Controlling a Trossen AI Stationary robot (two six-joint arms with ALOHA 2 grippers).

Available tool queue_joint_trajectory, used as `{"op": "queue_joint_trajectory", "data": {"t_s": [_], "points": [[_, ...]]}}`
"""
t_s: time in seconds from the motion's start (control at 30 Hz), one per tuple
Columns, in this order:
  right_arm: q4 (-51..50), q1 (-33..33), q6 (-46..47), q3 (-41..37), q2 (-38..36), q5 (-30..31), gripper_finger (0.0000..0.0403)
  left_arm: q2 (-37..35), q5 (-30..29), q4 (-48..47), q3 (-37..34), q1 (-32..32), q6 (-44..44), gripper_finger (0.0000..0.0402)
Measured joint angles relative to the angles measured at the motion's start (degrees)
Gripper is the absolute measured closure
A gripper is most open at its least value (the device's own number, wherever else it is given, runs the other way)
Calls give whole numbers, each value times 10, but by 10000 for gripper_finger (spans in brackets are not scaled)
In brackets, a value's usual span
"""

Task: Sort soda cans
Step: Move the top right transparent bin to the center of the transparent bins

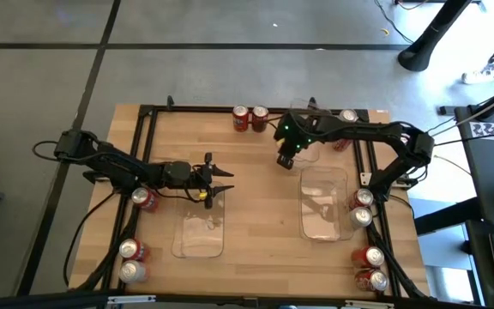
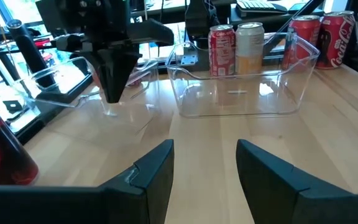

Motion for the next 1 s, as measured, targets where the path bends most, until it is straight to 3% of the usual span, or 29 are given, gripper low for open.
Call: {"op": "queue_joint_trajectory", "data": {"t_s": [0.27, 0.43, 1.0], "points": [[40, 0, 40, 0, 0, -1, 396, 0, 0, 0, 0, 0, -2, 238], [74, 5, 76, 0, 0, -48, 392, 0, 0, 0, 0, 0, -2, 238], [151, 129, 152, 0, 0, -28, 391, 0, 0, 1, 0, 0, -4, 238]]}}
